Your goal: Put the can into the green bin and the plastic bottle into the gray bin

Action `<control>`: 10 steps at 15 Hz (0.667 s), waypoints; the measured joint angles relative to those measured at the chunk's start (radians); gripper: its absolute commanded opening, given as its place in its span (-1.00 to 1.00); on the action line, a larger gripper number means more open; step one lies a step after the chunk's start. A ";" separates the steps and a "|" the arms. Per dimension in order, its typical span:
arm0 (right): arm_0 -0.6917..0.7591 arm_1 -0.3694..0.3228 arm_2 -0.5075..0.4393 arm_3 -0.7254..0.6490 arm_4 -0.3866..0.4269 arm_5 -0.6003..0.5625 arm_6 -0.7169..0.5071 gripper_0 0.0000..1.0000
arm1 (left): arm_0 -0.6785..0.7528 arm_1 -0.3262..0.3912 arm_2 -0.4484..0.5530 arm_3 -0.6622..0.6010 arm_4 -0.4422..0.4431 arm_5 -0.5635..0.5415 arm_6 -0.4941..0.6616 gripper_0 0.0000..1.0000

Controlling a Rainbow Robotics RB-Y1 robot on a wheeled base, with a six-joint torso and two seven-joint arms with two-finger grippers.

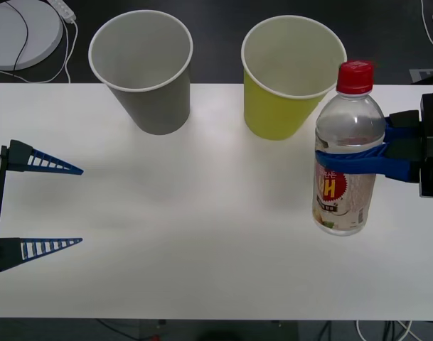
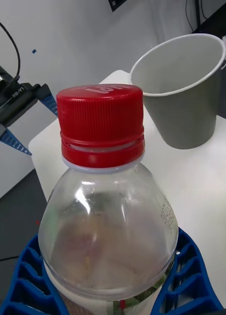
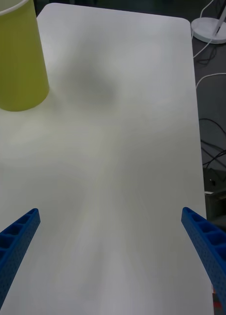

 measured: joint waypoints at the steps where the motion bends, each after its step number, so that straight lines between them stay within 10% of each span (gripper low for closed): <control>1: -0.026 0.000 0.000 -0.032 0.030 0.000 -0.059 -1.00 | 0.000 0.000 0.000 0.000 0.000 0.000 0.000 1.00; 10: -0.253 -0.043 0.105 -0.058 0.107 -0.004 -0.211 -1.00 | 0.000 0.000 0.000 0.000 0.000 0.000 0.000 1.00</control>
